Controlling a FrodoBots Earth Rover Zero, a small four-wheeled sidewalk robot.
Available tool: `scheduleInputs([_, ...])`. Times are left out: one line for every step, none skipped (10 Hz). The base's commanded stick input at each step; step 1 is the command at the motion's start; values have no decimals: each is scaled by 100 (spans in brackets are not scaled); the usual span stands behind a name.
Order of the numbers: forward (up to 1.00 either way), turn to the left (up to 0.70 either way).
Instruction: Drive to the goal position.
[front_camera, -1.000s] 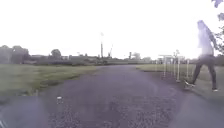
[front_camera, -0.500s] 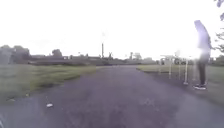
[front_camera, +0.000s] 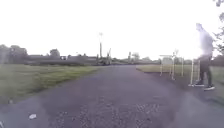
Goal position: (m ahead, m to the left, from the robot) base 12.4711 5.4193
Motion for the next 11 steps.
scheduleInputs([70,0])
scheduleInputs([70,0])
scheduleInputs([70,0])
scheduleInputs([70,0])
scheduleInputs([70,0])
scheduleInputs([70,-13])
scheduleInputs([70,-13])
scheduleInputs([70,-14])
scheduleInputs([70,-14])
scheduleInputs([70,-14])
scheduleInputs([70,-14])
